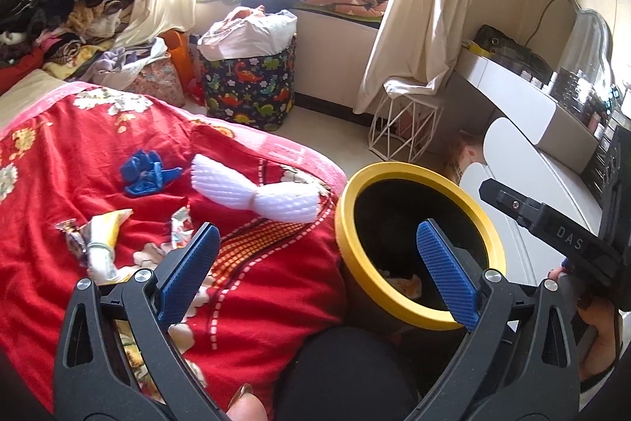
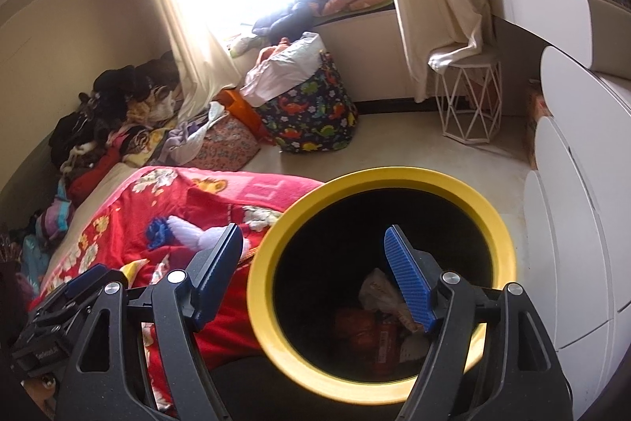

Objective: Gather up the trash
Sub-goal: 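Move both open tools back toward the trash on the bedspread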

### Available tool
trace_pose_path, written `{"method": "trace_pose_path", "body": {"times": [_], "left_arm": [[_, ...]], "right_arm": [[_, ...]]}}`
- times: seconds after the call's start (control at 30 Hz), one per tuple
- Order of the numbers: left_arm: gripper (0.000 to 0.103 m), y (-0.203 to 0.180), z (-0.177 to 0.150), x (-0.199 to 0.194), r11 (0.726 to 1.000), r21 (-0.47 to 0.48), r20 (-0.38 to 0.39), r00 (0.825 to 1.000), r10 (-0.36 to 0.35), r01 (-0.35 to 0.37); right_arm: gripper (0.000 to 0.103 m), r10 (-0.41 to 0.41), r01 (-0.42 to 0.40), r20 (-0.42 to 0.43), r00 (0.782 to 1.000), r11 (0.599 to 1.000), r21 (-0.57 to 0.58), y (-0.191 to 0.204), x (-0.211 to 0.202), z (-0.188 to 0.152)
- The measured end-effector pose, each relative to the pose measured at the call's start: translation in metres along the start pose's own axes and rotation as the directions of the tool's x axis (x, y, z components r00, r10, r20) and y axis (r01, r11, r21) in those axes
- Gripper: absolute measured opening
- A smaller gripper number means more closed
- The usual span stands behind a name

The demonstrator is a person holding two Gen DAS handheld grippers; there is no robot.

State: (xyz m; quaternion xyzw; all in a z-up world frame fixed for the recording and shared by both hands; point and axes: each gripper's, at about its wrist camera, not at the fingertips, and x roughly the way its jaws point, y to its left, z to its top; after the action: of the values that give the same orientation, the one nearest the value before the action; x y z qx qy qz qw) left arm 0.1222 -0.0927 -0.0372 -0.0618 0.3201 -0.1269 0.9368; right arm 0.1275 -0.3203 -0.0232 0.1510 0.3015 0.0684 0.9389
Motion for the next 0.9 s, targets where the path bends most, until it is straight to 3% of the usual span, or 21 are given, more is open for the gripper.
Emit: {"method": "trace_pose_path", "body": {"times": [0.9], "left_arm": [[0.092,0.062,-0.007,-0.027,0.992,-0.09,0.026,0.995,0.092,-0.089]], "right_arm": [[0.073,0.12,-0.127,-0.057,0.991,0.98,-0.152,0.072,0.008,-0.016]]}}
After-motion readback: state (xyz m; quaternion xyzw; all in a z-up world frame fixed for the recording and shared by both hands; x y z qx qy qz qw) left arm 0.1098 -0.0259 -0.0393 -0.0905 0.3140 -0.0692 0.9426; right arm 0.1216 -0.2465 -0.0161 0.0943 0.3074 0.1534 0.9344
